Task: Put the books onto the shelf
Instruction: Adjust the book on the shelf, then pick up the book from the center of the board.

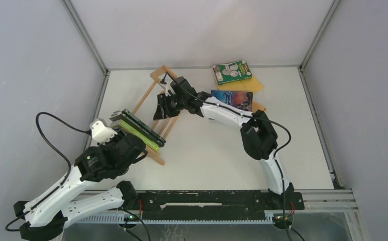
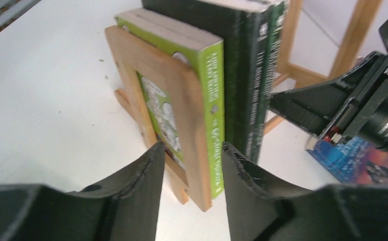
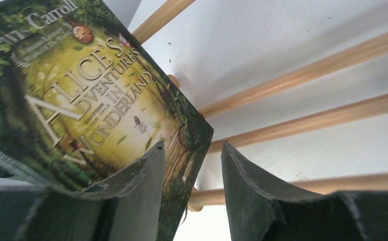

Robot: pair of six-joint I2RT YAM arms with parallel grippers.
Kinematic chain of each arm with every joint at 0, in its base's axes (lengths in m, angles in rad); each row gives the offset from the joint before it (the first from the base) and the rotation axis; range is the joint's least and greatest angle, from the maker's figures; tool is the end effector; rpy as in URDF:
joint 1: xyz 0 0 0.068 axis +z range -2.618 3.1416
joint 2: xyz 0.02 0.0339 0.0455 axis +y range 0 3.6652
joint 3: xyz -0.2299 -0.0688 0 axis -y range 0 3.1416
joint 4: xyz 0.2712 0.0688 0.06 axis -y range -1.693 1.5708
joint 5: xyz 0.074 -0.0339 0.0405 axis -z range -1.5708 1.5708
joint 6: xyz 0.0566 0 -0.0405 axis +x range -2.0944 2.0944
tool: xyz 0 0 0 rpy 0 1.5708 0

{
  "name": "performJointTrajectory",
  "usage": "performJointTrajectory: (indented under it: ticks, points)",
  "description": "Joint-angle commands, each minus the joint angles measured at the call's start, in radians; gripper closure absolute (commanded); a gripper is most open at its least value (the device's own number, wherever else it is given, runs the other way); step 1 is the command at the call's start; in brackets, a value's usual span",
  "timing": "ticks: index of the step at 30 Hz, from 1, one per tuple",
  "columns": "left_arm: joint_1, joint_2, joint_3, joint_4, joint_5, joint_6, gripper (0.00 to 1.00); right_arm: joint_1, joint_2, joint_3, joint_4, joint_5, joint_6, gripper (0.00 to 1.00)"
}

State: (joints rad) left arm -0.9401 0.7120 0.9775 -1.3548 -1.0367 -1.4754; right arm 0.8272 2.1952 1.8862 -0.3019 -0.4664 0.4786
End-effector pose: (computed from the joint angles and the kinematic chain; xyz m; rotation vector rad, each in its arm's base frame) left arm 0.1216 -0.0839 0.3016 -0.8069 1.8729 -0.0544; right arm 0.3421 0.4096 0.2033 -0.7000 2.2847 1.1973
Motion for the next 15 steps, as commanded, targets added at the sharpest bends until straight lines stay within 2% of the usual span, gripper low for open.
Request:
performJointTrajectory:
  ticks: [1, 6, 9, 15]
  points:
    - [-0.019, -0.008, 0.116, 0.107, -0.013, 0.204, 0.47, 0.001, -0.158, -0.068, 0.014, 0.077, -0.025, 0.45]
    - [-0.037, -0.002, 0.158, 0.312, 0.076, 0.437, 0.38, -0.002, -0.293, -0.204, 0.016, 0.161, -0.019, 0.44]
    - [-0.052, 0.026, 0.177, 0.449, 0.146, 0.562, 0.32, -0.015, -0.408, -0.301, 0.016, 0.214, -0.008, 0.38]
    - [-0.075, 0.171, 0.25, 0.669, 0.294, 0.746, 0.25, -0.095, -0.651, -0.549, 0.043, 0.326, 0.056, 0.28]
